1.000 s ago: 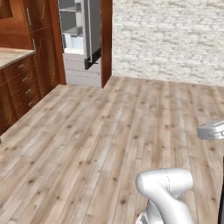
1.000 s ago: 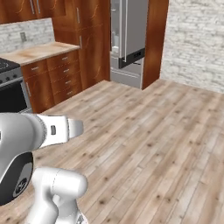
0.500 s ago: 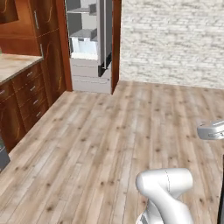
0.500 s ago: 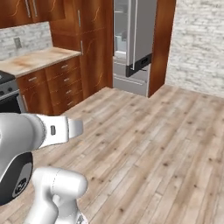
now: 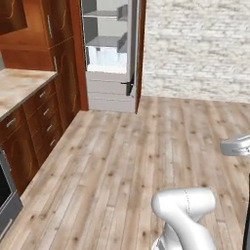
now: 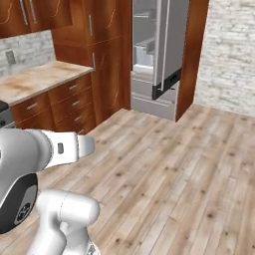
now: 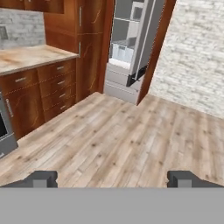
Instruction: Retrieve the orange and peach from the fridge and place them into the bowl on the dining table.
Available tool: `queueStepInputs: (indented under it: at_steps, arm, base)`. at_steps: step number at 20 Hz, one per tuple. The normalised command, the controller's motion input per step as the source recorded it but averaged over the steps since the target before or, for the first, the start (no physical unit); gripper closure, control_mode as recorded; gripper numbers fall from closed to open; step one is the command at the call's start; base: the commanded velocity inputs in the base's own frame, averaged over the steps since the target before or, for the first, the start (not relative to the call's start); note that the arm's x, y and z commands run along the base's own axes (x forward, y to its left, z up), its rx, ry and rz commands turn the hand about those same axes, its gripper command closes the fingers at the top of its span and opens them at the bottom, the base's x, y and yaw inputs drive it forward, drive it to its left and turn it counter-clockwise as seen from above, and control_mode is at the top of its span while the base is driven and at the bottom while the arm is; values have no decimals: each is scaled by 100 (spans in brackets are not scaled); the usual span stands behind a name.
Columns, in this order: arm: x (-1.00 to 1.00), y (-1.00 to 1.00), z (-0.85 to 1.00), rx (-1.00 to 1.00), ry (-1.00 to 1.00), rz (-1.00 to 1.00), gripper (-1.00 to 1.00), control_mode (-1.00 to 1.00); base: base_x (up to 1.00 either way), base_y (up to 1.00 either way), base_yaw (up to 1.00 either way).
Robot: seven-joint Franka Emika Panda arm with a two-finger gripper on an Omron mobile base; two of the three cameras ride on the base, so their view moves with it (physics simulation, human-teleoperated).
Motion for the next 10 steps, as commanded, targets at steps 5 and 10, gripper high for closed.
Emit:
queueStepInputs:
  at_steps: [5,10]
  arm:
    - [0,0,0,0,0,0,-100,100]
    - [0,0,0,0,0,0,-100,100]
  base:
    - [100,55,-14]
    - [100,37,-17]
